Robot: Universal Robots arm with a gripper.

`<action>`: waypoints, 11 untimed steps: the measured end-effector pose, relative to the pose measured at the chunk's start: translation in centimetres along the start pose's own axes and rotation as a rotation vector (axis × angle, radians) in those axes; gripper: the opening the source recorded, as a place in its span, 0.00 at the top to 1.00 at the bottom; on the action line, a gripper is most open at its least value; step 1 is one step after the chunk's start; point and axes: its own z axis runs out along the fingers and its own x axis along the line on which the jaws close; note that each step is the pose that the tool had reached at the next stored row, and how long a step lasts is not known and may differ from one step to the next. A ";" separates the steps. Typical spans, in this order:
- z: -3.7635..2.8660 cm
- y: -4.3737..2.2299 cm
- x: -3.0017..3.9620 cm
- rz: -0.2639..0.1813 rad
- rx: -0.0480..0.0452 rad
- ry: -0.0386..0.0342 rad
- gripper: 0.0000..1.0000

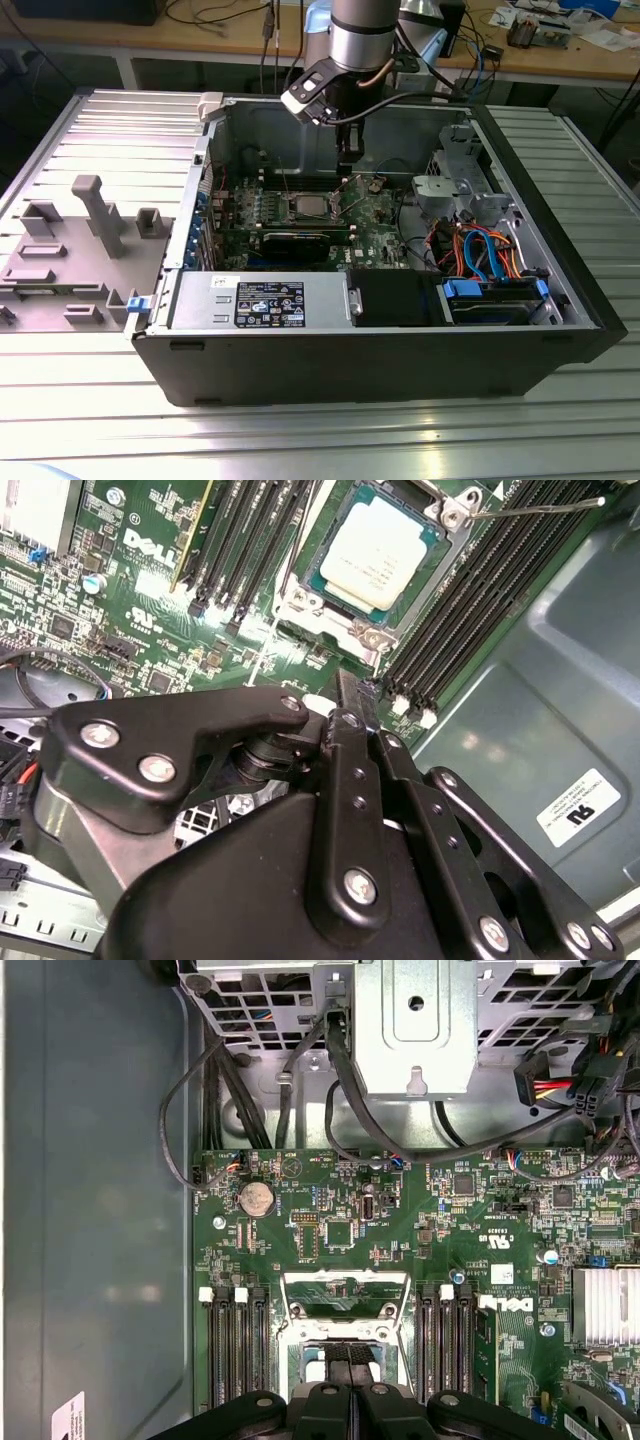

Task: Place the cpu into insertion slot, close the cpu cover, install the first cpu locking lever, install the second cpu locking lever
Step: 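Close the cpu cover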

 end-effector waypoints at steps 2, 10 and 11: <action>0.00 0.01 0.00 0.000 0.0000 0.0000 0.89; 0.07 0.86 0.01 0.000 0.0001 0.0000 0.89; 0.10 1.11 0.01 0.000 0.0002 0.0000 0.89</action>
